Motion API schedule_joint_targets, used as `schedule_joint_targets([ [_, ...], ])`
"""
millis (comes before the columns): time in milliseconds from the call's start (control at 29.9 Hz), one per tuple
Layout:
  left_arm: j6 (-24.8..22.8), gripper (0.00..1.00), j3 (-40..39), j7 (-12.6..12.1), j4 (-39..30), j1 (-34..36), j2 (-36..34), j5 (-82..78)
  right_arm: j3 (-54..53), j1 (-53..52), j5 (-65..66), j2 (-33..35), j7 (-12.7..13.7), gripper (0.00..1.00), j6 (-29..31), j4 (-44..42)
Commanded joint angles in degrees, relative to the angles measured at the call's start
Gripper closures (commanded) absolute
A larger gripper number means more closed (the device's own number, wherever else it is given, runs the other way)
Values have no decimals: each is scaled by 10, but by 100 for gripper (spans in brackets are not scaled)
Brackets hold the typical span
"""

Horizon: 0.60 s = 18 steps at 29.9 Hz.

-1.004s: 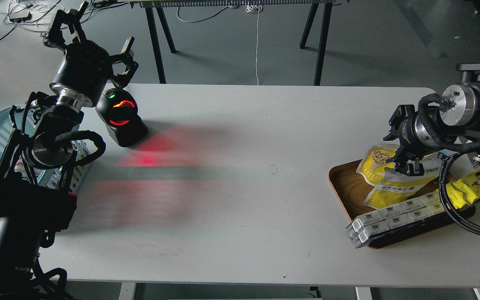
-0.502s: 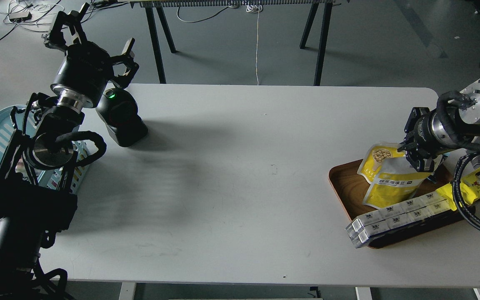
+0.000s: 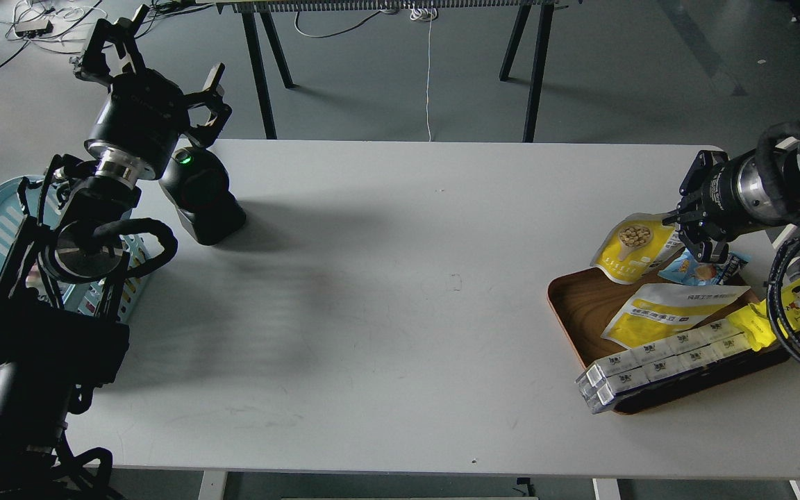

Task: Scan snack and place in basket
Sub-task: 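Lift the yellow packet and carry it toward the scanner, releasing it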

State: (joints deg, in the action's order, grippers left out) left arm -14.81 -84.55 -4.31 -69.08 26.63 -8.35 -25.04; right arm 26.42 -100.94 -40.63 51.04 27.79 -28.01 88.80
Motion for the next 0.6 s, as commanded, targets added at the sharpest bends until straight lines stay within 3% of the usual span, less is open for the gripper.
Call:
schedule_joint_targets([
  [0, 0, 0, 1, 0, 0, 1, 0, 0, -17, -50, -6, 5, 0, 100, 0, 16],
  [201, 1, 0, 1, 0, 0, 1, 0, 0, -58, -97, -9, -19, 0, 100, 0, 23],
  [435, 1, 0, 12, 1, 0, 7, 1, 0, -94, -70, -13, -136, -7, 100, 0, 9],
  [569, 2, 0, 12, 0, 0, 8, 0, 0, -145, -6, -12, -210, -26, 100, 0, -16],
])
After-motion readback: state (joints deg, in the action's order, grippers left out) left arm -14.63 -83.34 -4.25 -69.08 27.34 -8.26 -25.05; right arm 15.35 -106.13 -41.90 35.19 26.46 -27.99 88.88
